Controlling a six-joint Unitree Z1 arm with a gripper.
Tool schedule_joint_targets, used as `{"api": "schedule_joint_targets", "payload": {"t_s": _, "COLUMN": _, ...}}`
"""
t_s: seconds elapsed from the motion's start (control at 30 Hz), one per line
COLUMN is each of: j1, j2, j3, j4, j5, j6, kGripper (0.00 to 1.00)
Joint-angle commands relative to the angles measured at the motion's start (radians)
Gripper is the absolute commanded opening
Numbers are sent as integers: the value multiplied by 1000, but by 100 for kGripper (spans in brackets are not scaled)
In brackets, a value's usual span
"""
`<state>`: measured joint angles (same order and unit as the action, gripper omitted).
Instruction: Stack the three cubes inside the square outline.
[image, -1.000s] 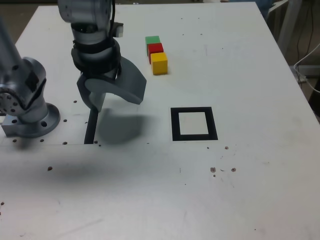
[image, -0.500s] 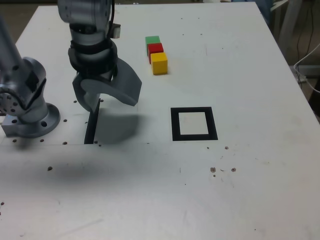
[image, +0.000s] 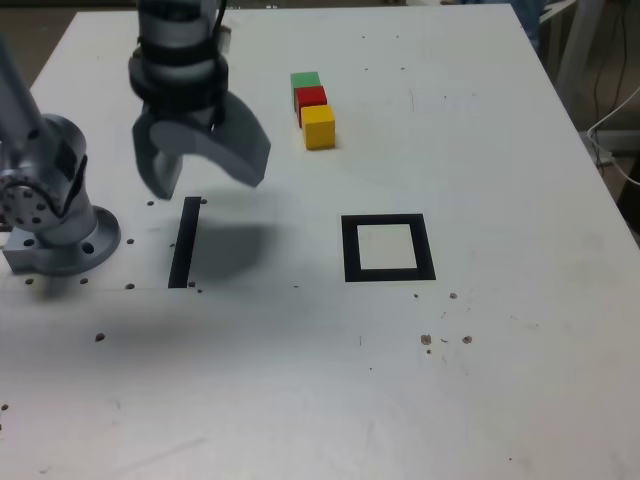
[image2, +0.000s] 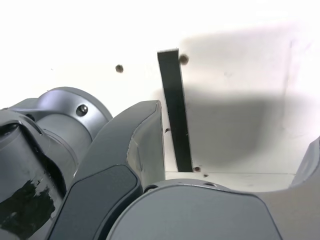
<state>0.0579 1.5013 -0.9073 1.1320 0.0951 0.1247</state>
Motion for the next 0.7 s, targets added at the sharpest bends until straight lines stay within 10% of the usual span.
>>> {"api": "schedule_joint_targets", "payload": {"t_s": 0.0, "j1": 38, "j2": 21, "j3": -38, "j4": 14, "j5": 0, "j6": 36, "kGripper": 99}}
{"api": "schedule_joint_targets", "payload": {"t_s": 0.67, "j1": 348, "j2": 245, "j3": -424, "j4": 137, "j5": 123, "j6": 207, "kGripper": 98}}
